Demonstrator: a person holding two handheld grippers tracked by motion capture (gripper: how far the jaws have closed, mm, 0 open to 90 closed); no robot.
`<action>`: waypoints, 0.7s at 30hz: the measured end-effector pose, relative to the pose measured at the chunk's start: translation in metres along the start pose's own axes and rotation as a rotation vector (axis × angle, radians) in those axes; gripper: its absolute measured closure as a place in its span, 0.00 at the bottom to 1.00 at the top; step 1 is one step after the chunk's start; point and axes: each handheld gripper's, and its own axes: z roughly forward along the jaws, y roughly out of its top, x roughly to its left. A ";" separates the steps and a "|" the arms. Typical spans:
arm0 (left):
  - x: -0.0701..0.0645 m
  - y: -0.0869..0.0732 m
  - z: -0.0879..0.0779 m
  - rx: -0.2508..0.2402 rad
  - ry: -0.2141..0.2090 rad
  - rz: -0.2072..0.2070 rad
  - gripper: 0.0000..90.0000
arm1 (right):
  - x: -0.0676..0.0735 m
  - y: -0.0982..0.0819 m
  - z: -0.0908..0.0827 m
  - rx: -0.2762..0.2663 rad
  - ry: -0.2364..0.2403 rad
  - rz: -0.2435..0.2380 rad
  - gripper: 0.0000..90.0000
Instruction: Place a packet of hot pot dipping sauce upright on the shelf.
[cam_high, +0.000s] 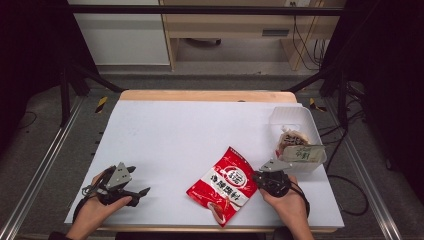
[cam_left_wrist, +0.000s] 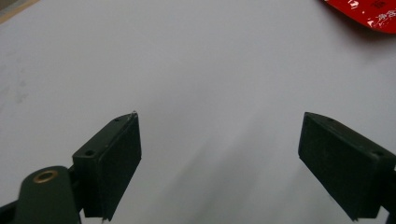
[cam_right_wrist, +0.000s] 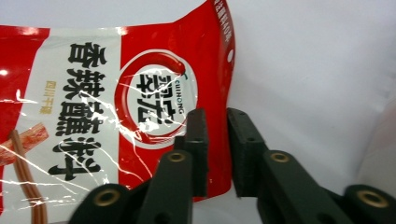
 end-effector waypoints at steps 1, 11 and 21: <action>0.000 0.000 0.000 -0.004 -0.001 -0.006 0.14 | 0.000 0.001 0.000 -0.004 -0.005 -0.007 0.94; 0.000 0.000 0.001 -0.009 -0.001 -0.018 0.14 | 0.002 0.019 -0.001 -0.043 -0.051 -0.079 1.00; 0.001 -0.001 0.000 -0.004 -0.004 -0.035 0.13 | 0.022 0.070 0.012 -0.076 -0.039 -0.235 1.00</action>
